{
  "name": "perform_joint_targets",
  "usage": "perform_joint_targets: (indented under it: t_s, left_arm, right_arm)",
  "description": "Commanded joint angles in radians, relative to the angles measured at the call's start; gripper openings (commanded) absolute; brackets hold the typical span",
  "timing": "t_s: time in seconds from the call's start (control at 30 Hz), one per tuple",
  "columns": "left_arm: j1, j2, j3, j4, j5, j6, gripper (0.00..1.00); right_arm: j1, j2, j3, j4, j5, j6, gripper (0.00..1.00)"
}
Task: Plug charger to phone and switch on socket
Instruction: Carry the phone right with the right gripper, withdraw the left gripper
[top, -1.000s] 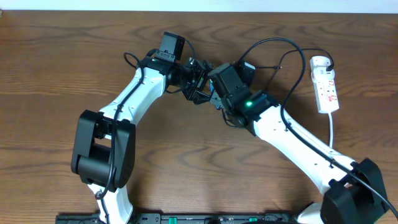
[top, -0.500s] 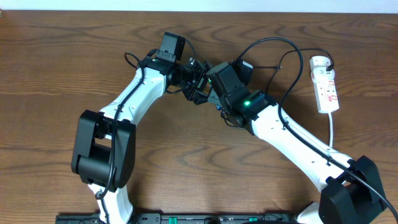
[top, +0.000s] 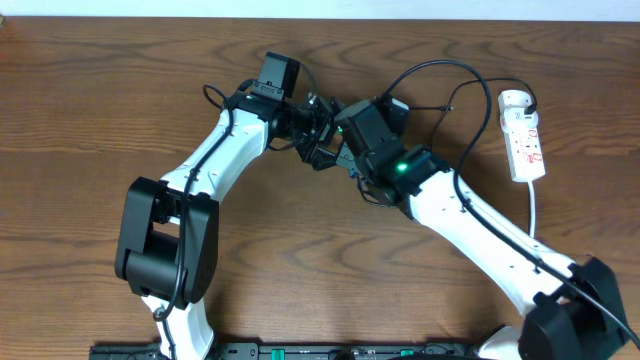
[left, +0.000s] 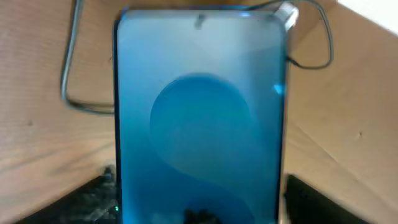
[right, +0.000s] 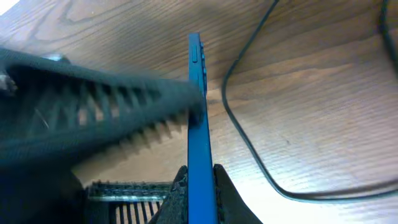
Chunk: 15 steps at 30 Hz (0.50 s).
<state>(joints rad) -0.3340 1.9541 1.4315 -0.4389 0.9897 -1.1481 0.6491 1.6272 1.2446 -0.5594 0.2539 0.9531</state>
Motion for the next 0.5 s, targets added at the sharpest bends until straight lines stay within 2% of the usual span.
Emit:
perform_joint_targets:
  t_s: [0.0, 0.23, 0.47]
  left_arm:
    - [0.047, -0.021, 0.001, 0.019, 0.005, 0.099, 0.98]
    - [0.15, -0.102, 0.002, 0.029, 0.013, 0.22, 0.98]
    - [0.303, -0.408, 0.001, -0.042, 0.012, 0.445, 0.98]
  right_arm:
    - [-0.012, -0.108, 0.011, -0.013, 0.024, -0.027, 0.01]
    - [-0.075, -0.259, 0.011, -0.182, 0.001, -0.027, 0.01]
    - [-0.178, -0.449, 0.008, -0.328, -0.085, -0.044, 0.01]
